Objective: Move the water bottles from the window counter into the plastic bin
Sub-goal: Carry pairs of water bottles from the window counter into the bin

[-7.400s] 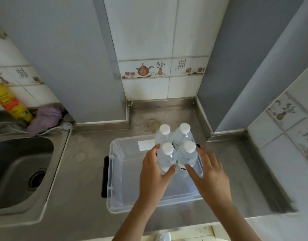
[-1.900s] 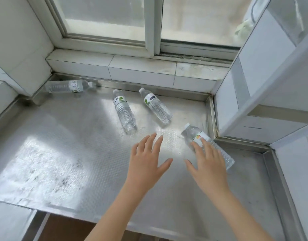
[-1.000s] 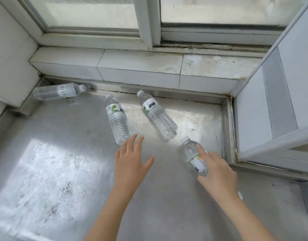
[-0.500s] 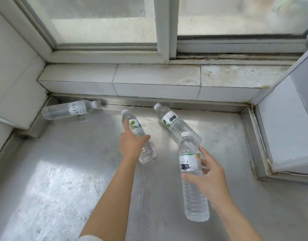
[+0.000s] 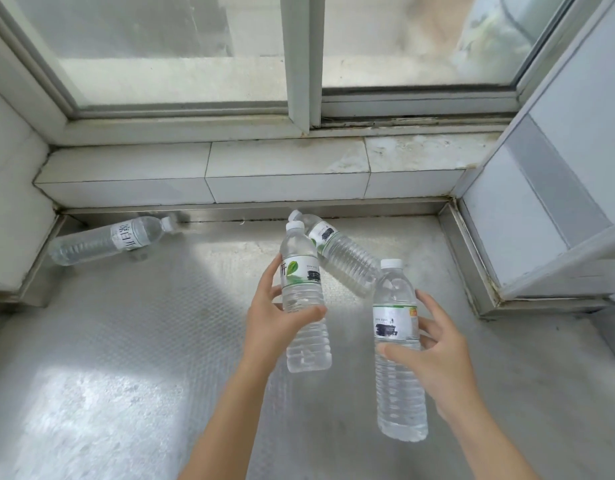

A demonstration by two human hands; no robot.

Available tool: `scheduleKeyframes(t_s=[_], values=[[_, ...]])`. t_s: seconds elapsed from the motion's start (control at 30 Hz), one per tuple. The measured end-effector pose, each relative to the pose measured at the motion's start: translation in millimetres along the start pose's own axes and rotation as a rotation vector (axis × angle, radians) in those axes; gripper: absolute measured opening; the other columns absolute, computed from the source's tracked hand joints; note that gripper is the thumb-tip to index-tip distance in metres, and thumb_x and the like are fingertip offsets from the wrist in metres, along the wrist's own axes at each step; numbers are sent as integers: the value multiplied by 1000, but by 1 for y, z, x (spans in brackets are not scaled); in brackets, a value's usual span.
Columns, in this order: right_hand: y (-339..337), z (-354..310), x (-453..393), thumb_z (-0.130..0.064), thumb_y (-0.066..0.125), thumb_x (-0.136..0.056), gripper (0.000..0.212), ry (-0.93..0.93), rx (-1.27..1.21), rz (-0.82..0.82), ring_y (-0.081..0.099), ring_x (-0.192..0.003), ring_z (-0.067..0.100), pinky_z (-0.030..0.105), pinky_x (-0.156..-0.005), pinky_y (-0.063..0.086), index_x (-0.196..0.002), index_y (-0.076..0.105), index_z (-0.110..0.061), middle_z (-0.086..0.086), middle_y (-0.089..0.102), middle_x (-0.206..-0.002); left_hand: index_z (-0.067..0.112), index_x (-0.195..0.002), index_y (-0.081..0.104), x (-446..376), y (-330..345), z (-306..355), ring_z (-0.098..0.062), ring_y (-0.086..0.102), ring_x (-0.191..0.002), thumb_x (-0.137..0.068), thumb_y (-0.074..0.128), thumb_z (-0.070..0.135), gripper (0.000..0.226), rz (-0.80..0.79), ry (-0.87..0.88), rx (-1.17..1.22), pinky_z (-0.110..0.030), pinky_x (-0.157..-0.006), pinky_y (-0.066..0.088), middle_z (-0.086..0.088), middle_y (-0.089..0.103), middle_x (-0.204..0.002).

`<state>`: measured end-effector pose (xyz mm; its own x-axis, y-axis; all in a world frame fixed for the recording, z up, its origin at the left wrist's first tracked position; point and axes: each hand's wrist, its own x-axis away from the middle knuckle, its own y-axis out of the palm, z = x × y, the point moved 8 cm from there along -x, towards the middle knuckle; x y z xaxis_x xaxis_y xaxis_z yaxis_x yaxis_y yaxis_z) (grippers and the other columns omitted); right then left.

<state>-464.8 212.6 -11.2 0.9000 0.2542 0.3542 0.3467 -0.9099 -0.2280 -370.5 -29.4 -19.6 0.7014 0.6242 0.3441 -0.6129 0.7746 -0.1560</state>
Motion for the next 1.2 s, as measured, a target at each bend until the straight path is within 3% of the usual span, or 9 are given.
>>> scheduleKeyframes(t_s=[0.27,0.37,0.53,0.67,0.8,0.9,1.03,1.2], values=[[-58,14,63,0,89,-48,100,24,-128,163,68,-101,17,43,-85,55,-126,51,-50,-3,71,-110,56,-137,40,69,43,26,-9,72,-90,-62,90,5,104,-233,85,30,-34,-79,60,4,66,-116],[-83,20,89,-7,90,-44,102,21,-184,225,68,-100,16,42,-86,55,-129,51,-46,-3,71,-110,61,-134,41,99,66,33,-7,71,-92,-58,92,12,104,-328,133,-8,-36,-82,59,5,68,-114],[-129,32,141,1,88,-50,92,18,-243,343,68,-97,7,35,-80,56,-113,53,-56,-10,72,-105,63,-132,41,149,112,40,-9,70,-98,-49,91,26,103,-484,181,-37,-42,-86,59,6,70,-113],[-168,52,190,-14,89,-42,97,44,-306,428,69,-98,11,46,-86,55,-122,52,-53,-10,72,-108,61,-133,41,196,150,42,-13,70,-101,-49,90,26,103,-623,246,-51,-46,-84,60,4,72,-112],[-209,69,250,1,88,-51,97,37,-351,541,71,-90,13,48,-83,56,-125,51,-50,-6,74,-102,58,-135,42,253,184,37,-16,70,-103,-49,92,25,105,-760,282,-70,-48,-87,58,1,73,-113],[-236,78,299,7,85,-54,90,20,-358,638,72,-82,8,40,-76,57,-116,54,-51,-11,76,-93,59,-134,43,299,207,32,-13,69,-104,-50,92,25,103,-878,311,-90,-41,-84,59,4,73,-112],[-266,96,364,5,86,-53,89,17,-402,754,72,-83,7,35,-75,54,-108,53,-56,-9,76,-94,55,-137,41,356,235,24,-15,70,-104,-57,90,13,103,-1037,349,-112,-30,-78,57,1,73,-112],[-297,126,448,5,87,-51,94,-1,-494,911,72,-87,12,38,-74,56,-118,54,-51,-4,75,-97,48,-141,40,437,271,13,-18,72,-100,-56,90,8,106,-1237,379,-129,-35,-84,57,-2,74,-110]])
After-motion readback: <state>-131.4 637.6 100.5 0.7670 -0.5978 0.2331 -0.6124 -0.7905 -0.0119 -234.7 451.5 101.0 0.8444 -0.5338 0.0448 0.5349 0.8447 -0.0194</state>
